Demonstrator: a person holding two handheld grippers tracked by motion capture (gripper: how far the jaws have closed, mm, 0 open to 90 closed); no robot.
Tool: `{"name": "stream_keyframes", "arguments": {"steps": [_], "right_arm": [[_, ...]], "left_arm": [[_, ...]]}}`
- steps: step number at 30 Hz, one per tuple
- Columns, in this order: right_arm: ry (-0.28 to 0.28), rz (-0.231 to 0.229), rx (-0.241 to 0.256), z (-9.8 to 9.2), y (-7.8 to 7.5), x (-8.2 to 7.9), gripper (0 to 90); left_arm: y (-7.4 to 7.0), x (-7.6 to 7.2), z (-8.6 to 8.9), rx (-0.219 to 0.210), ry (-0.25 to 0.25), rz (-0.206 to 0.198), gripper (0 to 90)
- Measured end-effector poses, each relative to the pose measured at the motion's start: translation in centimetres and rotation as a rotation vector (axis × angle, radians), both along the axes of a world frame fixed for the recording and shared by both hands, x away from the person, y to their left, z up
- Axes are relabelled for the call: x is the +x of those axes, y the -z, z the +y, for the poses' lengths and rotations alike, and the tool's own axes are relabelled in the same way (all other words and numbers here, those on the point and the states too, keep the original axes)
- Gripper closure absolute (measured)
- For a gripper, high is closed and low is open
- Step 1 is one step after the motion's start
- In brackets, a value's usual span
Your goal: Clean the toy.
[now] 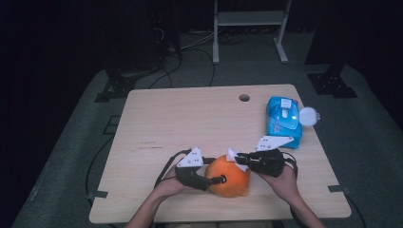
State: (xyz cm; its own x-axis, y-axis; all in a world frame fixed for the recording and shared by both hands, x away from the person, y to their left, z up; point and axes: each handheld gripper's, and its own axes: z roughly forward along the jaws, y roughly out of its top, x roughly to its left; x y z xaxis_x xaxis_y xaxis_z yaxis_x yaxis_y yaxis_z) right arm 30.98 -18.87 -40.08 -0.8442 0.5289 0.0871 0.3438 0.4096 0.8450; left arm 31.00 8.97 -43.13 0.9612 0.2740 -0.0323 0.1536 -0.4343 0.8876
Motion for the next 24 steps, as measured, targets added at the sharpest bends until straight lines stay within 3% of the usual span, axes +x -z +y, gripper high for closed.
{"name": "stream_keyframes", "arguments": {"steps": [7,11,14,17,20,22,24], "right_arm": [[-0.021,-0.020,-0.014,0.6,-0.1,-0.8,80.6],[-0.052,-0.034,-0.022,1.5,-0.3,-1.4,80.5],[-0.059,-0.038,-0.025,1.7,-0.3,-1.4,80.5],[-0.055,-0.039,-0.025,1.8,-0.4,-1.4,80.5],[-0.070,-0.033,0.017,2.0,-0.9,-1.5,80.4],[-0.092,-0.045,0.038,2.7,-1.4,-1.8,80.5],[-0.097,-0.082,0.033,3.3,-2.2,-2.2,80.5]], "left_arm": [[-0.3,0.7,-0.1,-0.069,-0.045,0.120,12.0],[0.2,0.9,-0.5,-0.046,-0.061,0.141,8.4],[0.7,0.9,-0.5,-0.051,-0.050,0.169,11.7],[0.4,0.5,-0.5,-0.037,-0.039,0.122,24.8],[0.2,0.2,-0.6,-0.090,-0.034,0.077,32.9],[-0.2,-0.2,-1.0,-0.113,-0.022,0.009,36.6],[-0.7,-0.7,-1.4,-0.119,-0.031,-0.094,38.9]]}}
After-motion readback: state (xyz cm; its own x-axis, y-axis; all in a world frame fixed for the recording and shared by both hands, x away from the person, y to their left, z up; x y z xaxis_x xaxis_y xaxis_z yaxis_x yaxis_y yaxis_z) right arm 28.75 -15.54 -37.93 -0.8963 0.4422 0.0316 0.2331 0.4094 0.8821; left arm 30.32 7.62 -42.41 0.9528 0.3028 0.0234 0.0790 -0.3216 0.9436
